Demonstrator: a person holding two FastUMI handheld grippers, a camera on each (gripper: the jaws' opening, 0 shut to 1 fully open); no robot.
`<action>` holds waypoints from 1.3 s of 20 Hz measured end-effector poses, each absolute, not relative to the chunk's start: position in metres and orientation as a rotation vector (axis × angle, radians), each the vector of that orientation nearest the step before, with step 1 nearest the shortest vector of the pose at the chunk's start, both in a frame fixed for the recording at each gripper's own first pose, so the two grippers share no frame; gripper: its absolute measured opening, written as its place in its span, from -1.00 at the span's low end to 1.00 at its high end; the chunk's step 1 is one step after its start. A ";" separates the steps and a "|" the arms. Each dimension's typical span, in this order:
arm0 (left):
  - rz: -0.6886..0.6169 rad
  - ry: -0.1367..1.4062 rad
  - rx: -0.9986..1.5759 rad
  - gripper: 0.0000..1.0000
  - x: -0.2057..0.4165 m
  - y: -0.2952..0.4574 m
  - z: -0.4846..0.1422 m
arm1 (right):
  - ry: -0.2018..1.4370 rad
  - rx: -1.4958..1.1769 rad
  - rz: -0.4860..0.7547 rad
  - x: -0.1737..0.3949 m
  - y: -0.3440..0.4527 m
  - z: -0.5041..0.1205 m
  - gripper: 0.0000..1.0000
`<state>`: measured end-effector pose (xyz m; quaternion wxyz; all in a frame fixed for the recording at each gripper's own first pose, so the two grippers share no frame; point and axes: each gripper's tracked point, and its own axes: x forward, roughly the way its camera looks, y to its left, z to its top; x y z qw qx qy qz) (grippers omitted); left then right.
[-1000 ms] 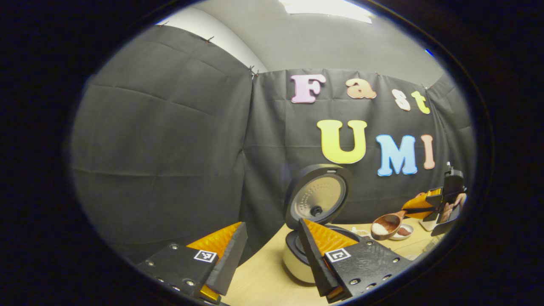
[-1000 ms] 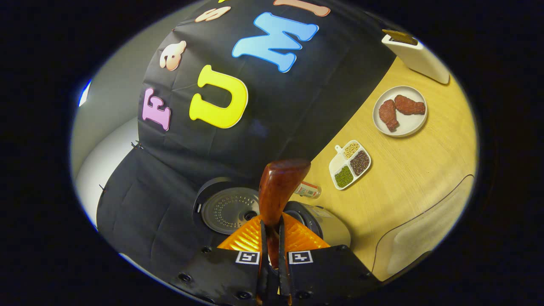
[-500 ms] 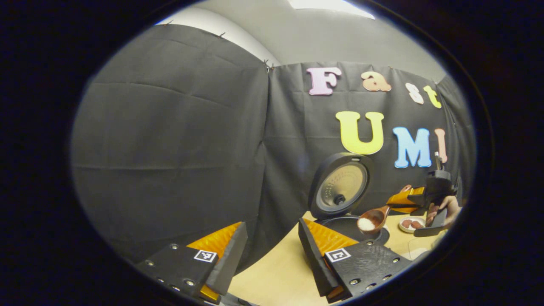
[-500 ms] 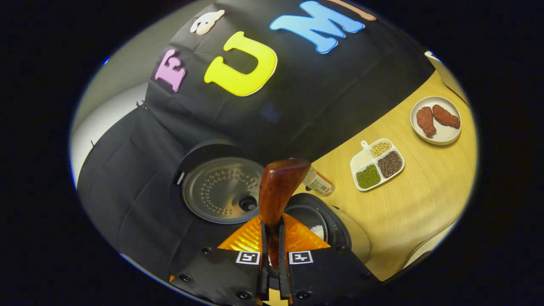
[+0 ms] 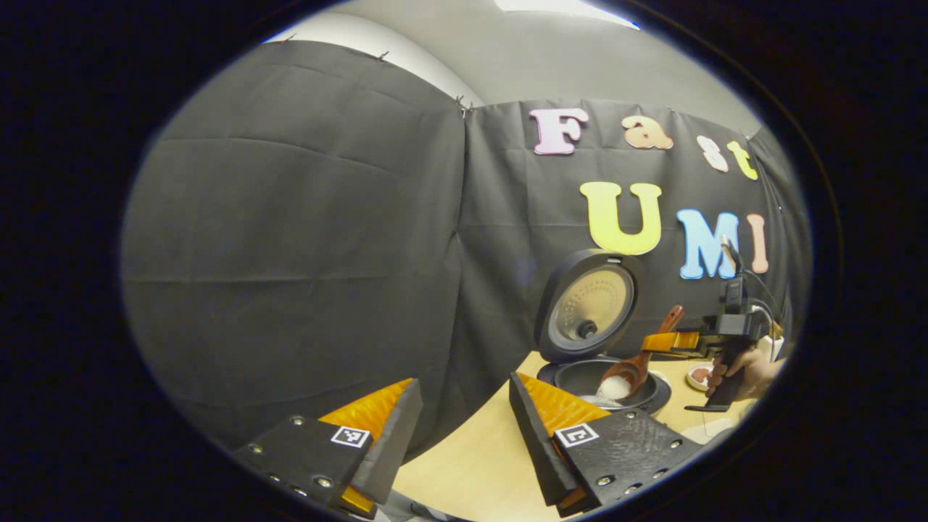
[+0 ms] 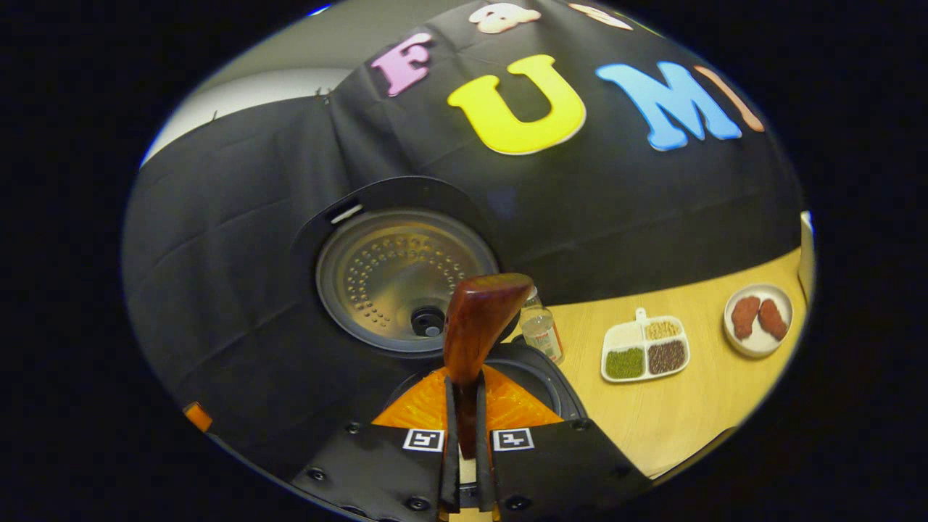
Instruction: Close the left gripper, press the button to open the rice cooker; take a wooden spoon from the chopstick holder with the right hand, scoop a spoonful of rice and pour it into the rice cooker, then put the wooden spoon back into the chopstick holder.
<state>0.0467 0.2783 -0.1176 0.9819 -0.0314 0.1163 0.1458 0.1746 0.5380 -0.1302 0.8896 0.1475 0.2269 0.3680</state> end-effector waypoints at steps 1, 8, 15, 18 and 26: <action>0.288 0.236 -0.065 0.52 0.048 0.276 -0.119 | 0.426 0.253 0.782 0.171 0.542 -0.123 -0.80; 0.273 0.225 -0.071 0.54 0.055 0.266 -0.118 | 0.137 -0.056 0.829 0.160 0.543 -0.103 -0.80; 0.266 0.236 -0.072 0.52 0.052 0.261 -0.124 | -0.040 -0.263 0.848 0.150 0.544 -0.098 -0.80; 0.264 0.232 -0.075 0.55 0.050 0.259 -0.122 | 0.000 -0.234 0.857 0.146 0.540 -0.100 -0.80; 0.252 0.201 -0.075 0.52 0.050 0.260 -0.111 | 0.334 0.188 0.820 0.158 0.531 -0.096 -0.79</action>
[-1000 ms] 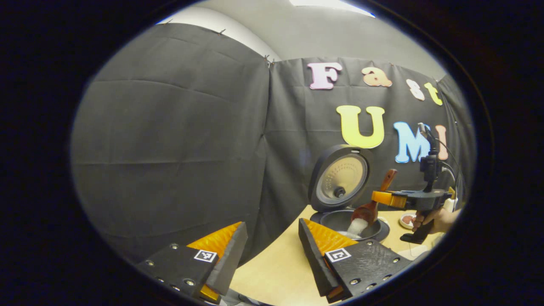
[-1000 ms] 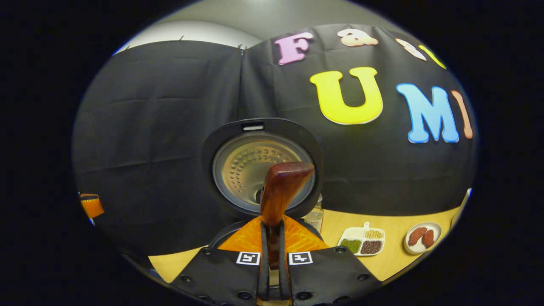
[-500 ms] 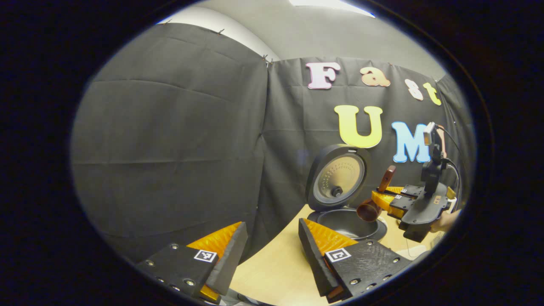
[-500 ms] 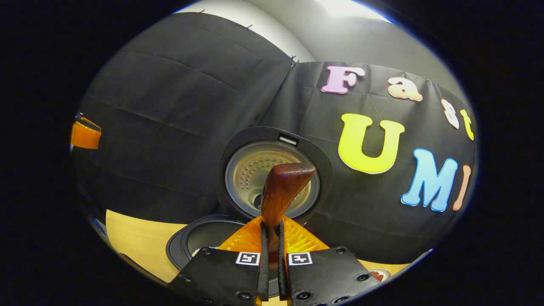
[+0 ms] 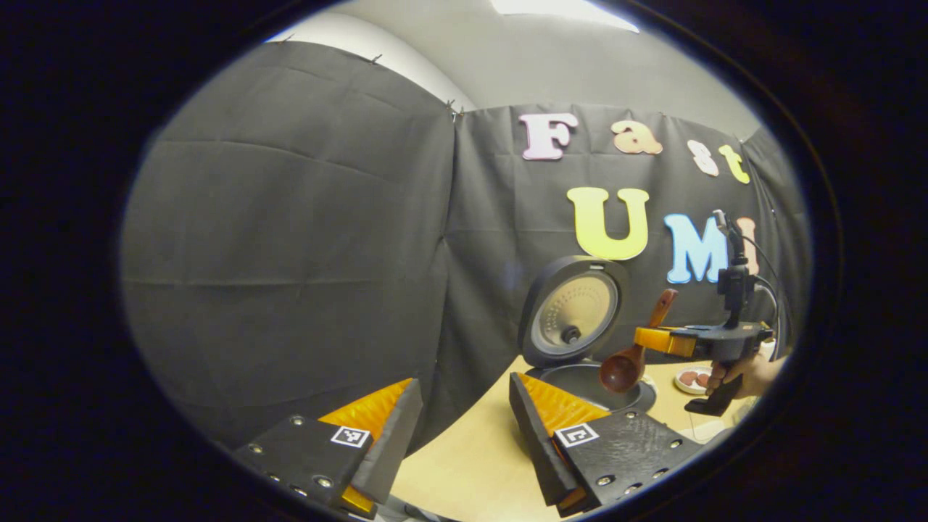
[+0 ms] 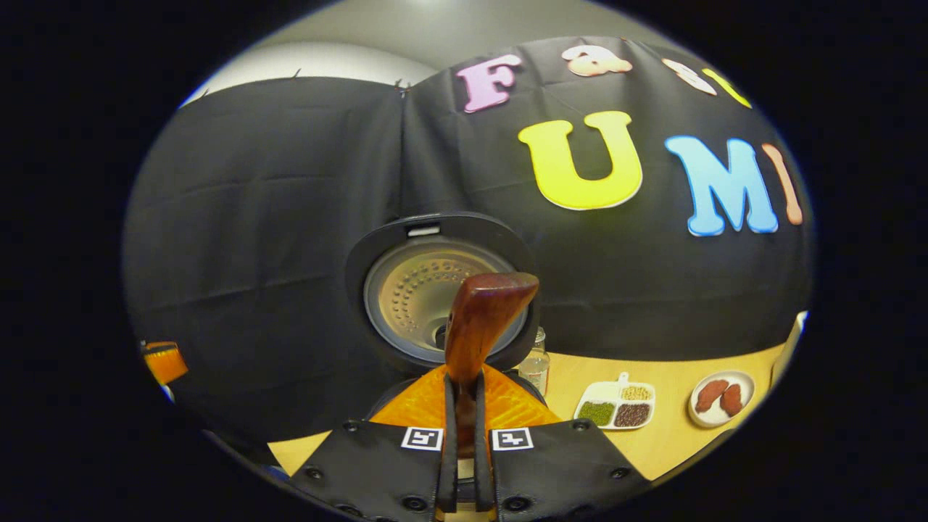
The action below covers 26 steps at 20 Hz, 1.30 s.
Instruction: Close the left gripper, press the button to open the rice cooker; take a wooden spoon from the chopstick holder with the right hand, scoop a spoonful of rice and pour it into the rice cooker, then put the wooden spoon back into the chopstick holder.
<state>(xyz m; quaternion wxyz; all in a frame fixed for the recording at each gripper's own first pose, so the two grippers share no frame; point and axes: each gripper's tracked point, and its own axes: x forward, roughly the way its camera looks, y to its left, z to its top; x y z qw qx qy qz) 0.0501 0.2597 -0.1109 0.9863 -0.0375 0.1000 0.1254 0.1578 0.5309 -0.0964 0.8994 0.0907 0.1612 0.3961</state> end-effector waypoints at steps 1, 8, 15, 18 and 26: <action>0.248 0.199 -0.079 0.52 0.051 0.260 -0.110 | 0.354 0.223 0.812 0.158 0.526 -0.095 -0.79; 0.190 0.173 -0.082 0.52 0.068 0.241 -0.096 | 0.436 0.445 0.706 0.168 0.471 -0.077 -0.79; 0.081 0.139 -0.095 0.53 0.095 0.182 -0.081 | 0.396 0.462 0.550 0.180 0.371 -0.068 -0.80; 0.030 0.131 -0.100 0.53 0.102 0.152 -0.075 | 0.379 0.451 0.471 0.184 0.320 -0.069 -0.87; -0.071 0.110 -0.111 0.52 0.110 0.076 -0.056 | 0.363 0.430 0.257 0.174 0.174 -0.081 -0.79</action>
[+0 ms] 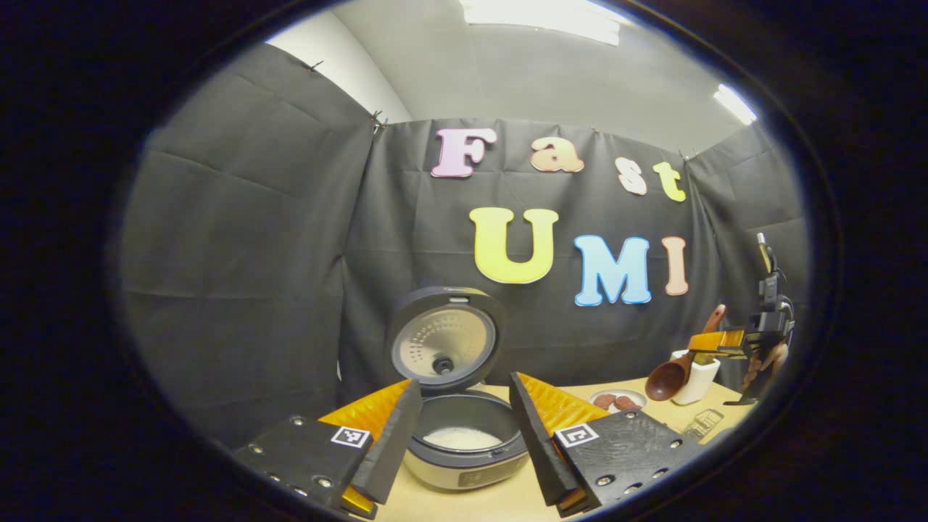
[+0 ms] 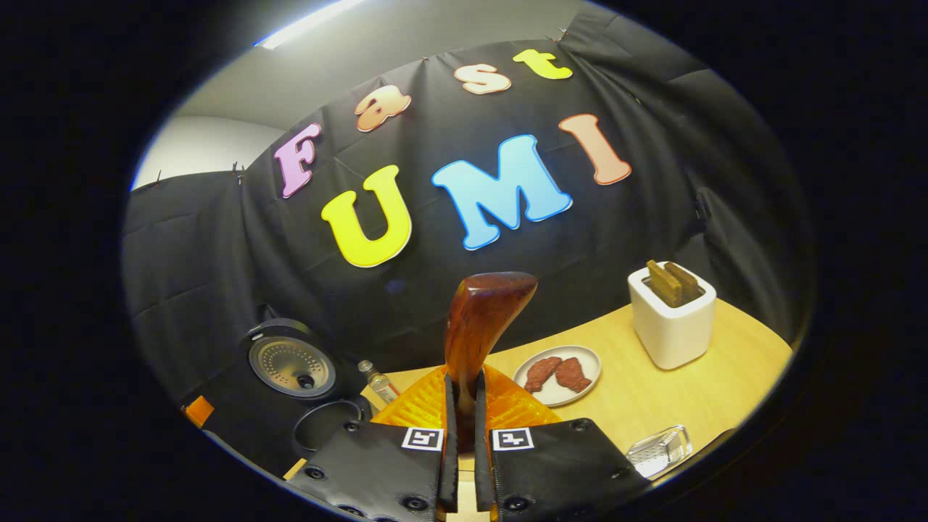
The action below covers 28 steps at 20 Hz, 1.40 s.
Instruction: Close the left gripper, press the button to open the rice cooker; take a wooden spoon from the chopstick holder with the right hand, scoop a spoonful of rice and pour it into the rice cooker, then put the wooden spoon back into the chopstick holder.
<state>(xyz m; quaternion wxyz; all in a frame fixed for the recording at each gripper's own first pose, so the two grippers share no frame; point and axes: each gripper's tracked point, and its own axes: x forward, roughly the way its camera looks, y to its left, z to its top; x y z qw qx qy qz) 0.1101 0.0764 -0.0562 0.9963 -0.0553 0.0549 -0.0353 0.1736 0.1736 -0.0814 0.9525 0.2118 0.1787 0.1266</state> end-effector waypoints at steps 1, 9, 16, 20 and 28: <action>-0.081 0.106 -0.112 0.52 0.110 0.069 -0.054 | 0.363 0.429 0.235 0.173 0.158 -0.081 -0.87; -0.141 0.099 -0.105 0.52 0.111 0.016 -0.039 | 0.383 0.411 0.100 0.153 0.064 -0.106 -0.87; -0.174 0.100 -0.071 0.52 0.106 -0.014 -0.030 | 0.471 0.360 0.037 0.123 0.027 -0.157 -0.79; -0.171 0.103 -0.060 0.52 0.100 -0.017 -0.027 | 0.550 0.357 0.039 0.114 0.026 -0.196 -0.78; -0.120 0.097 -0.047 0.54 0.100 0.003 -0.022 | 0.624 0.391 0.061 0.109 0.033 -0.226 -0.51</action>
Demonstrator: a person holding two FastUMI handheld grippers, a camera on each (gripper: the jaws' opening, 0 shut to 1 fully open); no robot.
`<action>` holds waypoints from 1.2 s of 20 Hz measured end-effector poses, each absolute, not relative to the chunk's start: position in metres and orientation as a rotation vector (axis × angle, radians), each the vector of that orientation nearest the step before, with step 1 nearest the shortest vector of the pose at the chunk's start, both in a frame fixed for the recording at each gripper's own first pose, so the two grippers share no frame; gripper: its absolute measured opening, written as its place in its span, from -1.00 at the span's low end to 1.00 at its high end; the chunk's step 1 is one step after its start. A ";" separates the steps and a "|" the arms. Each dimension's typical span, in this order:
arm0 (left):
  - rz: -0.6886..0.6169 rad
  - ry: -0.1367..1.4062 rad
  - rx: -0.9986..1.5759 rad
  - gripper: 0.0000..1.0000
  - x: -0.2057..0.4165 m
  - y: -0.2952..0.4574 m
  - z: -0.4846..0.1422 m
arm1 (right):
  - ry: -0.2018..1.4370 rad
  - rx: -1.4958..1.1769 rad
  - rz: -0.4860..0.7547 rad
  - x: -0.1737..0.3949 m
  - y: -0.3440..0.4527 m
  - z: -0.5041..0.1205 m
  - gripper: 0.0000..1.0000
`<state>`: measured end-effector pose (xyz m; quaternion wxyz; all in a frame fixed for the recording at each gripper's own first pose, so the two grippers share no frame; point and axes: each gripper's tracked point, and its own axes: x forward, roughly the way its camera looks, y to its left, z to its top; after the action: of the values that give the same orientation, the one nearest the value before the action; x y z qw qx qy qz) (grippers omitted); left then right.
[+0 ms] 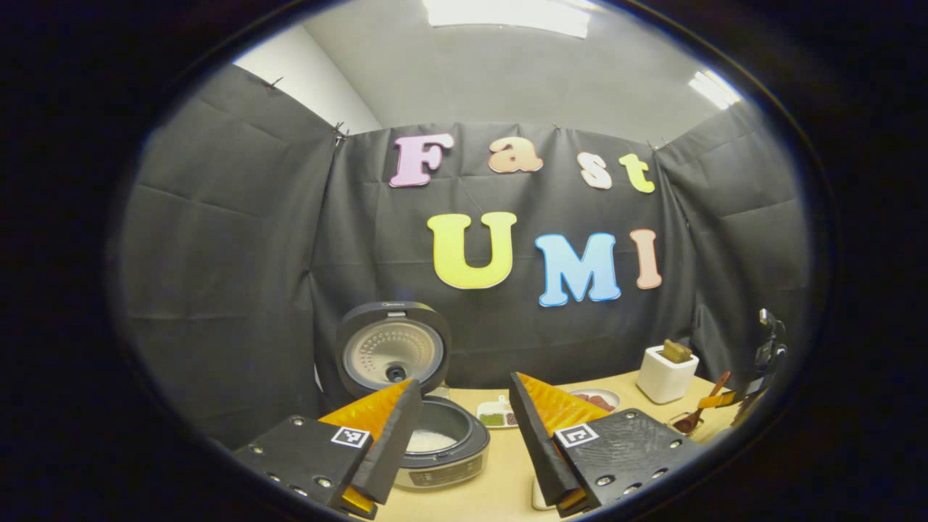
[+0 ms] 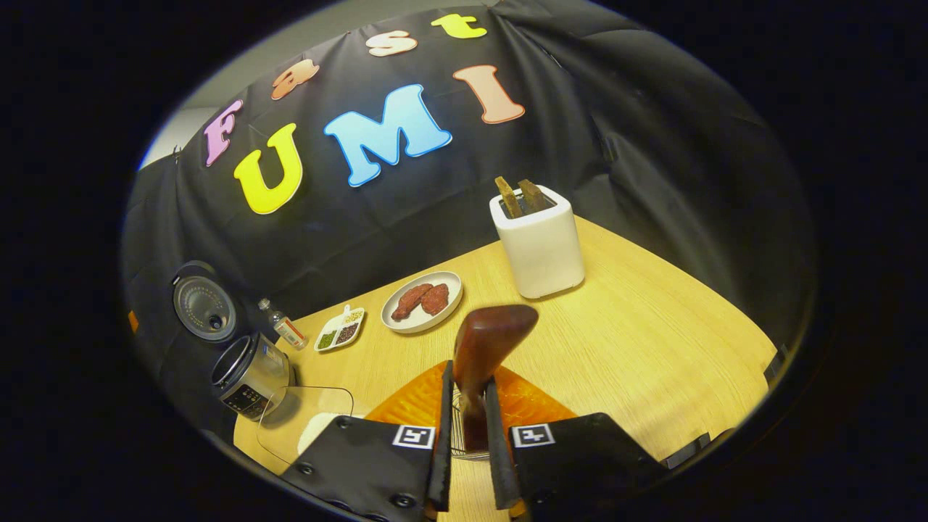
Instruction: Close the left gripper, press the button to open the rice cooker; take a wooden spoon from the chopstick holder with the right hand, scoop a spoonful of rice and pour it into the rice cooker, then put the wooden spoon back into the chopstick holder.
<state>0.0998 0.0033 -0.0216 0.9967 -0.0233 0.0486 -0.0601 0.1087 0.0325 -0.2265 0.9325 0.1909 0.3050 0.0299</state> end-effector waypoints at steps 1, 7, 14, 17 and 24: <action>-0.115 0.096 -0.047 0.54 0.102 0.006 -0.021 | 0.605 0.374 0.051 0.106 0.031 -0.223 -0.48; -0.094 0.084 -0.051 0.54 0.131 0.021 -0.017 | 0.459 0.180 -0.009 0.096 0.016 -0.170 0.96; -0.072 0.045 -0.039 0.52 0.199 0.052 0.000 | 0.266 0.068 -0.059 0.081 0.026 -0.084 0.96; -0.064 0.026 -0.025 0.52 0.241 0.069 0.011 | 0.231 0.071 -0.080 0.077 0.036 -0.069 0.96; -0.058 0.031 0.005 0.52 0.344 0.095 0.015 | 0.211 0.052 -0.151 0.065 0.051 -0.068 0.95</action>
<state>0.3442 0.0946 0.0152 0.9995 0.0026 0.0154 -0.0288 0.0649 0.0511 -0.0685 0.9912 0.0260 0.1053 -0.0753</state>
